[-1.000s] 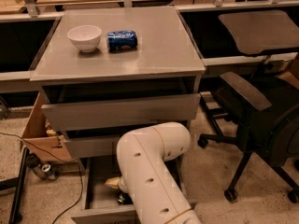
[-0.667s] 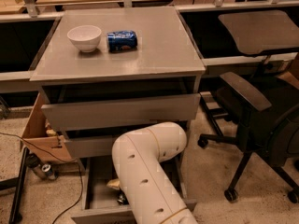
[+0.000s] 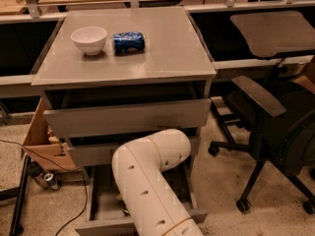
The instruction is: Pick green can from bottom drawer and place on counter
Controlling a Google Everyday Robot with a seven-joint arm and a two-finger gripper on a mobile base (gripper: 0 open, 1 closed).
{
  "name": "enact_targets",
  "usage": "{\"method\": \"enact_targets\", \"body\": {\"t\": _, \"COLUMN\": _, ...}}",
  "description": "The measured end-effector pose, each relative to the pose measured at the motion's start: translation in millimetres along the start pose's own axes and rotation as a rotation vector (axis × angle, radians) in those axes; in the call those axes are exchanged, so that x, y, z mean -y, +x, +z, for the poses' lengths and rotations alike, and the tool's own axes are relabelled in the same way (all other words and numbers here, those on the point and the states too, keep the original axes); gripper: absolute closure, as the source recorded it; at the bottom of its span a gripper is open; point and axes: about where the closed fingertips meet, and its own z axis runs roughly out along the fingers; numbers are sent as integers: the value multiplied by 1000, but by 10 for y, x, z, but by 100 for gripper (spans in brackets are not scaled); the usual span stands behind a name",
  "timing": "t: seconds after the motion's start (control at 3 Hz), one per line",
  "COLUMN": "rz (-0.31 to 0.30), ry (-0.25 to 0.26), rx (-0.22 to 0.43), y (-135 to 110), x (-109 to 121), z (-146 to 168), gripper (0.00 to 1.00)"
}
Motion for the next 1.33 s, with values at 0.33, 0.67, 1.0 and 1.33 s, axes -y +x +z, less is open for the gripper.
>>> {"method": "enact_targets", "body": {"t": 0.33, "rz": 7, "ry": 4, "rx": 20, "y": -69, "x": -10, "z": -62, "gripper": 47}}
{"method": "enact_targets", "body": {"t": 0.67, "rz": 11, "ry": 4, "rx": 35, "y": -119, "x": -17, "z": -146, "gripper": 72}}
{"method": "enact_targets", "body": {"t": 1.0, "rz": 21, "ry": -2, "rx": 46, "y": -141, "x": -8, "z": -217, "gripper": 94}}
{"method": "enact_targets", "body": {"t": 1.33, "rz": 17, "ry": -34, "rx": 66, "y": -120, "x": 8, "z": -418, "gripper": 100}}
